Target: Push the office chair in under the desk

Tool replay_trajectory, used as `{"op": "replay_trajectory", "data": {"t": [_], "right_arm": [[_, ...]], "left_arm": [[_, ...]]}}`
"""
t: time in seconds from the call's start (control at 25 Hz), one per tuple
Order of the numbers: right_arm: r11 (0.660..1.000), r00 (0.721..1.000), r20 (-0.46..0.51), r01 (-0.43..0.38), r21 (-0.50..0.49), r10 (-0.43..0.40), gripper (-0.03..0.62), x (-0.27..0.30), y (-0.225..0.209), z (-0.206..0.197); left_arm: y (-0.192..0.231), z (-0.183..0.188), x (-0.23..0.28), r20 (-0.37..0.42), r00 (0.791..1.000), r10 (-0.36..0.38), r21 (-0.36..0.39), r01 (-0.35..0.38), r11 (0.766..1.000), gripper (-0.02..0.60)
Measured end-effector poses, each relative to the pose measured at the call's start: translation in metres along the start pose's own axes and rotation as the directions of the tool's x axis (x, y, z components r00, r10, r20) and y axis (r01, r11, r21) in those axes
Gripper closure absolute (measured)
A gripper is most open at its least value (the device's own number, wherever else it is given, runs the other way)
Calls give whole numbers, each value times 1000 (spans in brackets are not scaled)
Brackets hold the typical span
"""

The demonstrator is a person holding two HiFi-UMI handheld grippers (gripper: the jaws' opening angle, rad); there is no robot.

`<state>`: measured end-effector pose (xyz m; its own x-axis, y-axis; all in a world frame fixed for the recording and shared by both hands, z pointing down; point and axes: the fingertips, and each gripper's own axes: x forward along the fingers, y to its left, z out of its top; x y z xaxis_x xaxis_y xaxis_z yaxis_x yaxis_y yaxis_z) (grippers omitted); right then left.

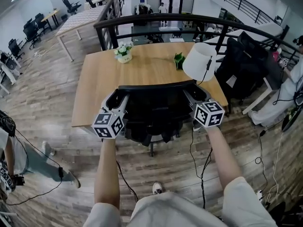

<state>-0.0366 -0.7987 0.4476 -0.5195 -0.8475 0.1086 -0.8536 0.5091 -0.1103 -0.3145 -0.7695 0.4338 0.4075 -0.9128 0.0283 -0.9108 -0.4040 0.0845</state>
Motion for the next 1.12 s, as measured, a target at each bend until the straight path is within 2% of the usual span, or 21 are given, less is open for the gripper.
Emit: {"op": "replay_trajectory", "data": {"t": [0.2,0.4,0.6,0.84,0.92,1.0,1.08,1.12], "right_arm": [[1000,1000,-14,11,17,-11,345,-5,-1,4],[983,997,-71,7,-183,-20,370,-34,16,-4],[974,993,-112,5,-226,-32,381,-78,20,-11],[980,991,-115,39,-194,-62,421,-139,24,-10],[988,995,-93,33,-148,-47,454,-160,32,-7],[994,997,-73,11,-106,-19,479,-180,44,-4],[995,998,-59,2,-98,-7,482,-200,56,-1],[995,999,-53,1,-97,-7,482,-210,62,1]], "left_arm": [[-3,3,-1,-11,1000,8,33,-7,999,314],[-7,-14,-20,-91,995,49,76,-42,996,330],[-19,-32,-56,-122,992,37,47,-31,998,330],[-51,-29,-114,-122,993,5,35,0,999,353],[-68,-23,-133,-114,993,-11,42,16,999,357],[-86,-16,-153,-90,995,-32,29,35,999,387],[-105,-8,-171,-68,996,-59,18,60,998,411],[-115,-5,-179,-71,995,-66,38,69,997,414]]}}
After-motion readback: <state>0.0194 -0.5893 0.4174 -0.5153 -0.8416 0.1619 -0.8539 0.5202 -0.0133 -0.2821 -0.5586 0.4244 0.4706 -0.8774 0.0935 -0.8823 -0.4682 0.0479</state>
